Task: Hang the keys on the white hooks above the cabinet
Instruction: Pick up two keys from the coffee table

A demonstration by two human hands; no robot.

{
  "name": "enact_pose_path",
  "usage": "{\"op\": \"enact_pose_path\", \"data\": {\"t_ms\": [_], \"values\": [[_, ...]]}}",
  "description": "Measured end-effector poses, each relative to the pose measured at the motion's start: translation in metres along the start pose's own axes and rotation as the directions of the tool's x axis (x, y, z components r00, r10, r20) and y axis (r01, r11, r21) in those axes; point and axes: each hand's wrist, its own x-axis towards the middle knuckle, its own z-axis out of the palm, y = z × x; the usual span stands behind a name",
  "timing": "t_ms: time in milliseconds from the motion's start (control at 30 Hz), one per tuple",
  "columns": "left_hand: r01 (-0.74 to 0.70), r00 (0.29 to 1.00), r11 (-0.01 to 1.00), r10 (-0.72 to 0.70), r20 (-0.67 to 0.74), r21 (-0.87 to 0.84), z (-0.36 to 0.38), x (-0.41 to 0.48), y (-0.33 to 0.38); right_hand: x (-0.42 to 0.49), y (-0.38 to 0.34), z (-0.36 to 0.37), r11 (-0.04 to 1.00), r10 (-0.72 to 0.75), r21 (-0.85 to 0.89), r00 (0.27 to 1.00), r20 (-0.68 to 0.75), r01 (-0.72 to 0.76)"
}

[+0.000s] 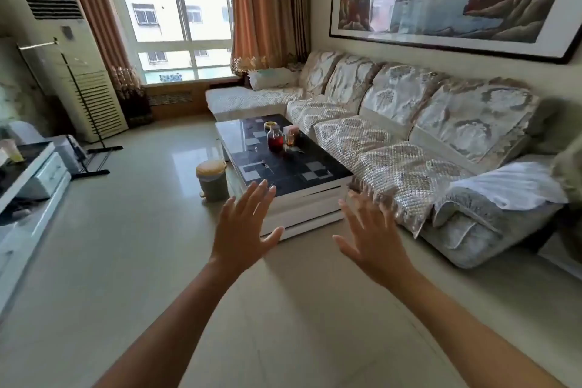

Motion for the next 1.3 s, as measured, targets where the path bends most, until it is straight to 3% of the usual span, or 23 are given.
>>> {"op": "enact_pose_path", "data": {"t_ms": [233,933,1300], "values": [[0.015,0.993,0.997,-0.005,0.118,-0.078,0.082,0.058,-0.002,0.055,0.053,0.060,1.000,-0.005,0.015,0.997,0.079,0.004],[0.139,0.935,0.976,-0.074,0.347,-0.166,0.386,0.335,-0.037,0.339,0.259,0.274,0.998,0.001,0.059,0.946,0.323,-0.021],[0.247,0.819,0.968,-0.185,0.543,-0.044,0.582,0.450,-0.050,0.516,0.387,0.443,0.984,-0.124,0.168,0.901,0.416,0.058]]}}
